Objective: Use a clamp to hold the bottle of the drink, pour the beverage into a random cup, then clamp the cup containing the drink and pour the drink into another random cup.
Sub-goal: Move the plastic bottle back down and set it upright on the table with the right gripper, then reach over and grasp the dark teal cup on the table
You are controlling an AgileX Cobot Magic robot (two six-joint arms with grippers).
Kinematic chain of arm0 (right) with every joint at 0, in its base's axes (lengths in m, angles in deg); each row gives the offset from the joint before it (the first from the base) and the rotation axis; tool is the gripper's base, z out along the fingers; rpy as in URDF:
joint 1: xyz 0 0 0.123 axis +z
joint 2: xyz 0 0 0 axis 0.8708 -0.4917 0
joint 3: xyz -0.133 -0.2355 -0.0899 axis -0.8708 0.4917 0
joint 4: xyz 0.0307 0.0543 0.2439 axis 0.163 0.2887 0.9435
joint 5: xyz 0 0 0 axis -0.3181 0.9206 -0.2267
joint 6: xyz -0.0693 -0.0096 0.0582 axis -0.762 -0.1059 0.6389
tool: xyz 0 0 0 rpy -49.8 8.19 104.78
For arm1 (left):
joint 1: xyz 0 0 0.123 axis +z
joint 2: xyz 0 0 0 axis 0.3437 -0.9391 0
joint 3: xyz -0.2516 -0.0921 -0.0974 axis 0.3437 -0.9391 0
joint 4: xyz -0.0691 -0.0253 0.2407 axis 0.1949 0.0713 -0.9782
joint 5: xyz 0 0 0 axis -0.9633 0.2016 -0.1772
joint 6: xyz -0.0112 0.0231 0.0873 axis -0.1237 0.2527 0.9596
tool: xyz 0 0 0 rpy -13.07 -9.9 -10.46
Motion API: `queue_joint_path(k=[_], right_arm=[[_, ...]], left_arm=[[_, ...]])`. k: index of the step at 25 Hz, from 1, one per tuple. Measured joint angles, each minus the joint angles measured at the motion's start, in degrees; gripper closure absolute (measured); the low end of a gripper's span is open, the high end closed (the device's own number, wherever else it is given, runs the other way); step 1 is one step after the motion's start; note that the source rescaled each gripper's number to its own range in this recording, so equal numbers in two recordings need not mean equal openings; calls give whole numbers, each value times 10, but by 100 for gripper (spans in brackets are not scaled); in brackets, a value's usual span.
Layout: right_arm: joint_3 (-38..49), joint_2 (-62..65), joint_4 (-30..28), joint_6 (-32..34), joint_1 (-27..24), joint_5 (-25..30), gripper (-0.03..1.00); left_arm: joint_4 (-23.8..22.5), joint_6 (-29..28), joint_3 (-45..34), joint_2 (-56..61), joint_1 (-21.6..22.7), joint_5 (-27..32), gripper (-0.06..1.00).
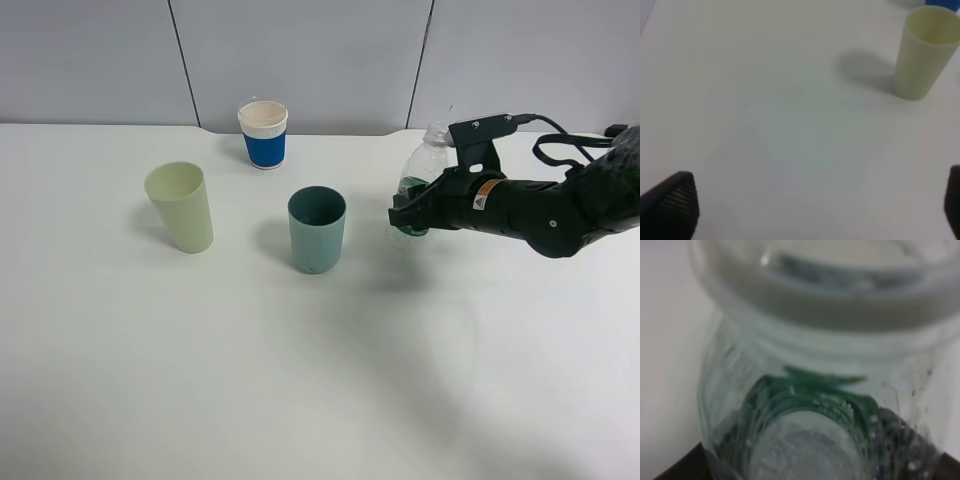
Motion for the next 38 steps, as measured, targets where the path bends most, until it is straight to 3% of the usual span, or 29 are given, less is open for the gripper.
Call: queue_joint_path(k=[9, 11, 14, 17, 27, 38], right_arm=[[0, 0, -1, -1, 0, 3, 93], [0, 0, -1, -1, 0, 8, 70], [0, -1, -1, -1, 0, 25, 19], [0, -1, -1, 0, 0, 30, 2], [2, 101, -1, 1, 0, 76, -2], [2, 353, -14, -33, -1, 192, -3]], left_arm=[[0, 0, 0, 0, 0, 0, -6], [0, 0, 0, 0, 0, 0, -6], [0, 0, 0, 0, 0, 0, -6], [0, 0, 0, 0, 0, 0, -6], [0, 0, 0, 0, 0, 0, -6], [0, 0, 0, 0, 0, 0, -6]])
